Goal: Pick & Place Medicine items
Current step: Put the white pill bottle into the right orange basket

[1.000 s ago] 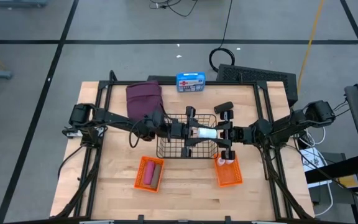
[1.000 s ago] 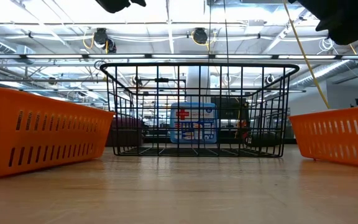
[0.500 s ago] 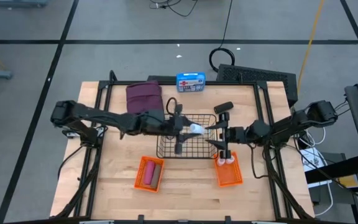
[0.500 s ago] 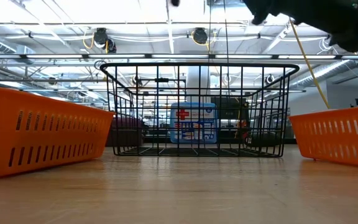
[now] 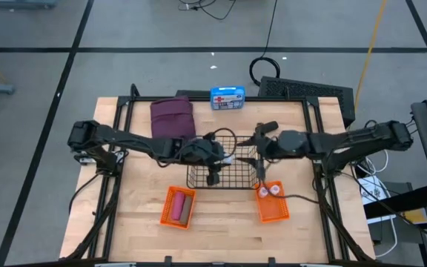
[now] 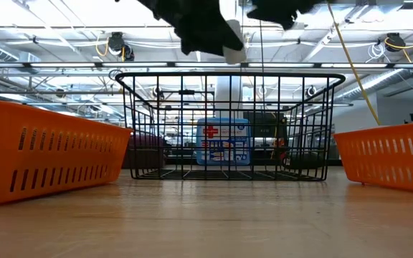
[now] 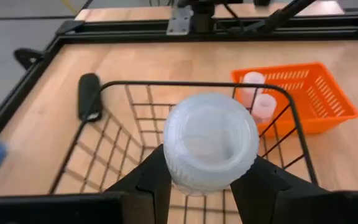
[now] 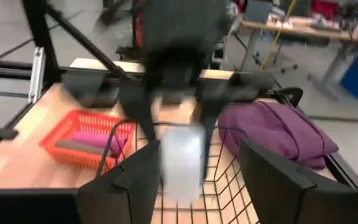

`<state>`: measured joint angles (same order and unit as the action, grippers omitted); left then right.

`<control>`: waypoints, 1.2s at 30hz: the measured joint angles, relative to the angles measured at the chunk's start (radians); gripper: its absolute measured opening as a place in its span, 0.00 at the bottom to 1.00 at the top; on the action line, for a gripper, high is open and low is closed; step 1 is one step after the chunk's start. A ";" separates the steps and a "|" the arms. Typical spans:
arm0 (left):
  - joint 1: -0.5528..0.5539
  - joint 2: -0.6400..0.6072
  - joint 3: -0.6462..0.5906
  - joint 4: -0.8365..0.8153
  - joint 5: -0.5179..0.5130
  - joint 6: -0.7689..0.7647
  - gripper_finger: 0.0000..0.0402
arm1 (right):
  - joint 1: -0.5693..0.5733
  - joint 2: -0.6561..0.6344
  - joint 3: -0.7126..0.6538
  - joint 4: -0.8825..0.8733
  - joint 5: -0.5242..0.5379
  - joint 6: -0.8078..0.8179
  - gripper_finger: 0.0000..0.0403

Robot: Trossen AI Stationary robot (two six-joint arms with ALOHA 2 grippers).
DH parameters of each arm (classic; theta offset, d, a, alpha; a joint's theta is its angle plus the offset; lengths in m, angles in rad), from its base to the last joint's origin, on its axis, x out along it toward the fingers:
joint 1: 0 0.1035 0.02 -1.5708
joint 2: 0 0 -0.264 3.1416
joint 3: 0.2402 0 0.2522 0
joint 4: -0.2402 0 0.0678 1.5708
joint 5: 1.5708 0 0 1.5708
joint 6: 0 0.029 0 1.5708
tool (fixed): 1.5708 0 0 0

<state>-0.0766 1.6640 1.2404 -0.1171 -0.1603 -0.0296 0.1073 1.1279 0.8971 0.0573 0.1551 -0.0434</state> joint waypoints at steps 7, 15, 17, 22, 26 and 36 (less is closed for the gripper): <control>0.000 0.035 0.000 0.010 0.007 -0.003 0.34 | -0.026 0.149 0.205 -0.246 -0.038 0.012 0.57; -0.001 0.035 0.000 0.003 0.010 -0.004 0.34 | -0.030 0.278 0.237 -0.240 -0.102 -0.010 0.60; 0.000 0.035 0.000 -0.010 0.010 -0.004 0.34 | -0.037 0.294 0.238 -0.230 -0.104 -0.010 0.59; -0.002 0.035 0.000 -0.016 0.007 -0.003 0.34 | -0.042 0.296 0.238 -0.235 -0.106 -0.015 0.52; -0.003 0.035 0.000 -0.022 0.012 -0.001 0.34 | -0.042 0.297 0.238 -0.245 -0.102 -0.024 0.40; -0.003 0.037 -0.001 0.012 0.011 0.024 0.45 | -0.059 0.271 0.224 -0.299 -0.100 -0.071 0.30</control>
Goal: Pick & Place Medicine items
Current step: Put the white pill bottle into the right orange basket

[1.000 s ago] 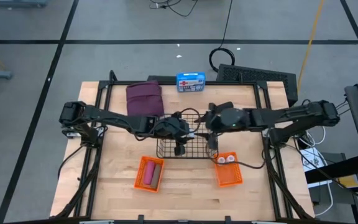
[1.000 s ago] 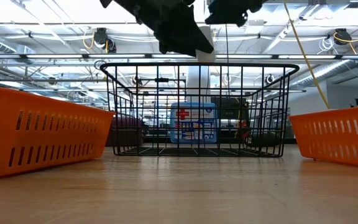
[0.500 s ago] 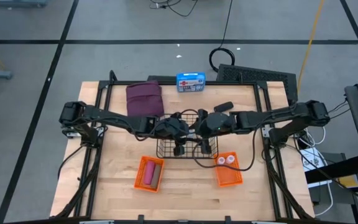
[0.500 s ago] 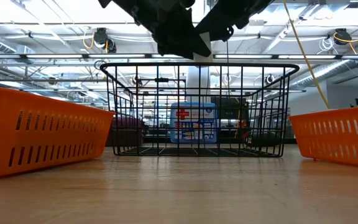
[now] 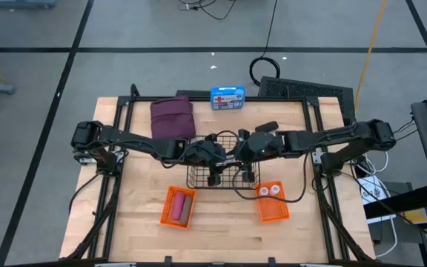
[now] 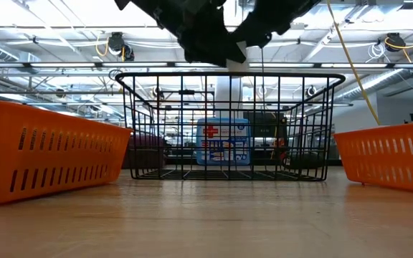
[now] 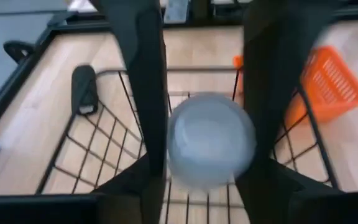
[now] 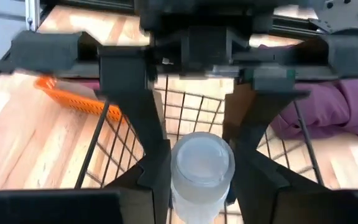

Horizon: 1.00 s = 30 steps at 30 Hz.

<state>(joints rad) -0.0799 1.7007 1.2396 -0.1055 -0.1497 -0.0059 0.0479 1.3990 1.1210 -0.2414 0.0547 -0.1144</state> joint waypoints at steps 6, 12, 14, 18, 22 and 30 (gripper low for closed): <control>-0.001 -0.064 0.003 -0.045 0.004 -0.018 0.57 | -0.001 -0.087 -0.004 -0.039 0.003 -0.006 0.30; 0.008 -0.163 -0.020 -0.059 0.003 0.019 0.63 | 0.070 -0.224 -0.073 -0.063 -0.004 0.066 0.30; 0.020 -0.213 -0.065 -0.050 0.004 0.032 0.65 | 0.116 -0.284 -0.115 -0.064 -0.003 0.106 0.30; 0.058 -0.337 -0.201 0.059 0.001 0.029 0.66 | 0.254 -0.402 -0.228 -0.052 0.001 0.199 0.30; 0.104 -0.458 -0.363 0.241 -0.008 -0.018 0.65 | 0.415 -0.495 -0.355 0.005 0.029 0.256 0.30; 0.128 -0.524 -0.519 0.475 -0.006 -0.098 0.64 | 0.637 -0.546 -0.664 0.283 0.150 0.353 0.30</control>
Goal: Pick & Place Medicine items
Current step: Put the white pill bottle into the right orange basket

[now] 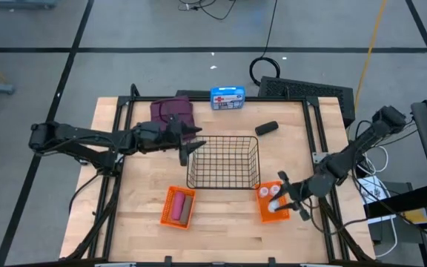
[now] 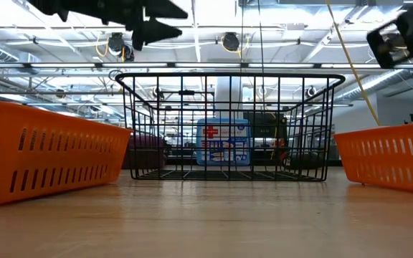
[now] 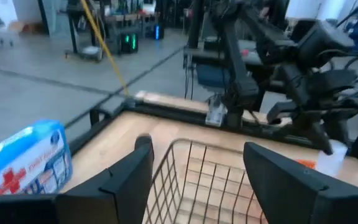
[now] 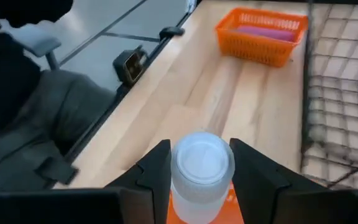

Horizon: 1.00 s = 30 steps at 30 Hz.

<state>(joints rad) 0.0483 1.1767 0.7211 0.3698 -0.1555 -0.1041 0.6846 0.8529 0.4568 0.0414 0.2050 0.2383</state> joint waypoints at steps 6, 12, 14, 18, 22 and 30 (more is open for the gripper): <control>0.000 0.017 0.000 0.006 -0.002 -0.040 0.66 | 0.031 0.054 -0.167 0.296 0.066 -0.019 0.30; 0.000 0.017 0.001 0.021 -0.003 -0.056 0.64 | 0.031 0.124 -0.210 0.344 0.082 -0.017 0.30; 0.000 0.017 0.001 0.026 -0.003 -0.056 0.63 | 0.031 0.149 -0.214 0.344 0.082 -0.016 0.30; 0.000 0.016 0.001 0.022 -0.003 -0.057 0.63 | 0.031 0.204 -0.214 0.351 0.080 -0.013 0.30; 0.000 0.016 0.001 0.026 -0.003 -0.057 0.64 | 0.031 0.252 -0.214 0.351 0.080 0.011 0.30; 0.000 0.016 0.001 0.025 -0.003 -0.057 0.66 | 0.031 0.274 -0.214 0.380 0.082 0.012 0.40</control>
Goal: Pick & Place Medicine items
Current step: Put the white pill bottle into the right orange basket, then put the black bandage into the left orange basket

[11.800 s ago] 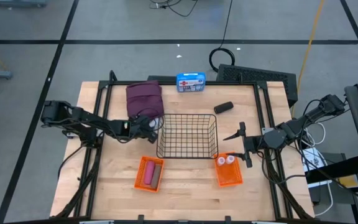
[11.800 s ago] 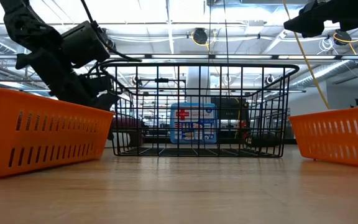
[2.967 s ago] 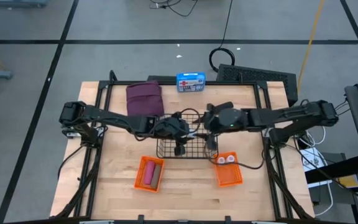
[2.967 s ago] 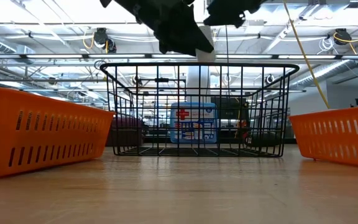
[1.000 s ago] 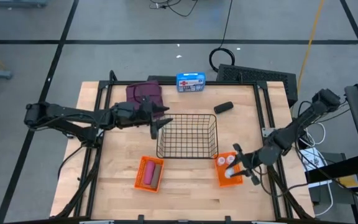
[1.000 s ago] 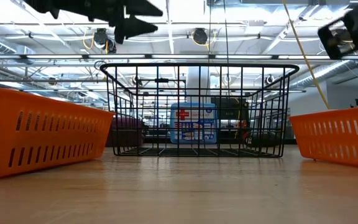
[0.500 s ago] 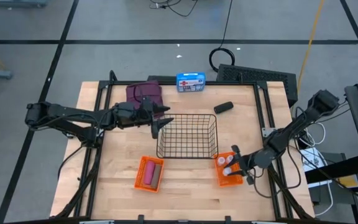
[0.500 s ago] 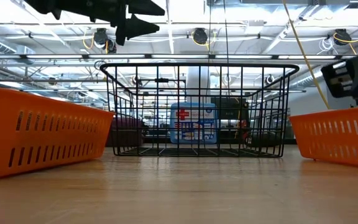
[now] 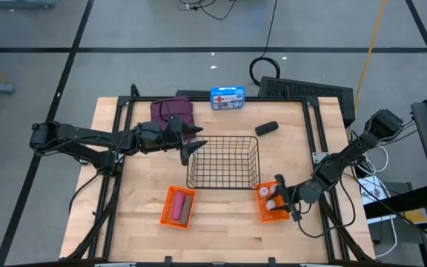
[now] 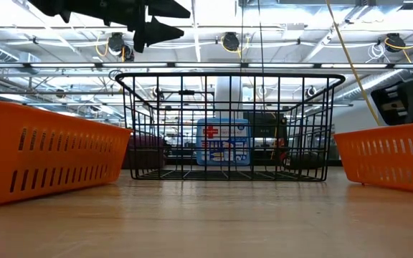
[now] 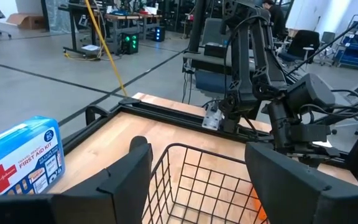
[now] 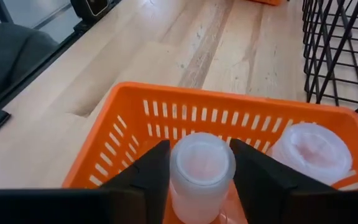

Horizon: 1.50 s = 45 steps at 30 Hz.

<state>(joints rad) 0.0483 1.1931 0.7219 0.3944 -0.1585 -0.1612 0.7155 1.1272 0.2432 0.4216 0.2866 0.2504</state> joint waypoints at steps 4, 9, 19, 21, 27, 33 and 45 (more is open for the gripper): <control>0.000 0.000 0.000 0.000 0.000 0.000 0.64 | 0.000 -0.020 0.000 -0.001 0.000 0.028 0.58; 0.000 0.000 0.000 0.000 0.000 0.000 0.63 | 0.000 -0.105 0.015 -0.004 0.000 0.018 0.66; 0.000 0.000 0.000 -0.003 0.000 0.031 0.67 | -0.055 -0.435 0.150 -0.148 0.153 -0.282 0.59; 0.000 0.000 0.000 -0.005 0.000 0.032 0.67 | -0.104 -0.488 0.217 -0.317 0.242 -0.318 0.59; 0.000 0.000 0.000 -0.010 0.000 0.035 0.67 | -0.415 -0.477 0.454 -0.885 0.245 -0.318 0.58; 0.000 0.000 0.000 -0.009 0.000 0.051 0.67 | -0.824 -0.373 0.522 -1.032 -0.009 -0.412 0.57; 0.000 0.000 0.000 -0.009 0.000 0.054 0.67 | -1.453 0.052 0.538 -0.938 -0.423 -0.766 0.54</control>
<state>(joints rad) 0.0481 1.1931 0.7219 0.3857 -0.1587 -0.1070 -0.7374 1.1788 0.7813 -0.5169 -0.1366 -0.5153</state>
